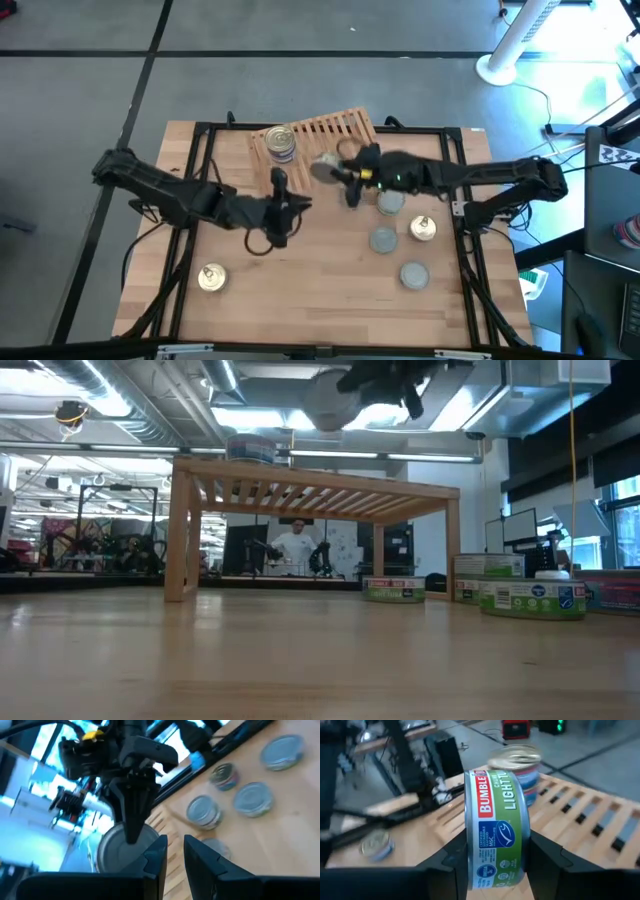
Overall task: Stack canned seafood by type on shelf
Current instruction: Put the green tuna can on the shelf, then put the blue tuna can on the shelf aligned with the other blue tuna can
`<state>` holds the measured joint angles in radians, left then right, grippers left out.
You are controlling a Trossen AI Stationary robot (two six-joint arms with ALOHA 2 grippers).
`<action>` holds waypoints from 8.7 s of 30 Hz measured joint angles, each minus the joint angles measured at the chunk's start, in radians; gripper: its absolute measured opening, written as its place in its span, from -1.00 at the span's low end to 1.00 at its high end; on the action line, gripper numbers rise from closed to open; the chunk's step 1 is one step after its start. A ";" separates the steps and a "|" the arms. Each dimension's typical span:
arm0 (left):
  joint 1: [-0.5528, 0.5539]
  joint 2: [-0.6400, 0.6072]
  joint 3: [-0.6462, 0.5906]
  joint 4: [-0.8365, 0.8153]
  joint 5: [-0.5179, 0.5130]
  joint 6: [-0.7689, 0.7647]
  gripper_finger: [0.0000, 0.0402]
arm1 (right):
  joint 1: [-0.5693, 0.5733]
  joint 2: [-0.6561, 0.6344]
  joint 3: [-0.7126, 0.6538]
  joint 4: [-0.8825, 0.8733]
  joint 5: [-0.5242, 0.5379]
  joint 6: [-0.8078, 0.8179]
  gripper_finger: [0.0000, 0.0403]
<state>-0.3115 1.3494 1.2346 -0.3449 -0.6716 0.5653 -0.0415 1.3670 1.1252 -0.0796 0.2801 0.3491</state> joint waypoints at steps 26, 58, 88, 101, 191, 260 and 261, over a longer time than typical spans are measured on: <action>0.200 0.002 0.000 -0.012 0.018 -0.146 -0.70 | -0.461 0.137 0.000 0.005 -0.328 0.501 -0.26; 0.185 0.002 0.000 -0.041 0.018 -0.147 -0.70 | -0.483 0.158 0.000 -0.105 -0.299 0.366 0.43; -0.015 -0.001 0.000 -0.278 0.017 -0.365 -0.70 | -0.482 0.100 0.285 -0.664 -0.089 0.087 0.44; -0.240 -0.001 0.000 -0.504 0.018 -0.856 -0.70 | -0.375 -0.038 0.285 -0.745 -0.086 -0.057 0.44; -0.677 0.449 -0.068 -0.823 0.637 -1.903 -0.60 | 0.440 0.840 0.285 0.263 -0.038 -0.093 0.44; -0.270 0.449 -0.067 -0.472 0.569 -1.533 -1.00 | 0.441 0.840 0.285 0.212 0.023 -0.831 0.44; -0.269 0.449 -0.067 -0.471 0.568 -1.533 -1.00 | 0.441 0.840 0.285 0.214 0.024 -0.846 0.44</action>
<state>-0.5806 1.7979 1.1675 -0.8159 -0.1035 -0.9676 0.4000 2.2070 1.4101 0.1342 0.3039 -0.4969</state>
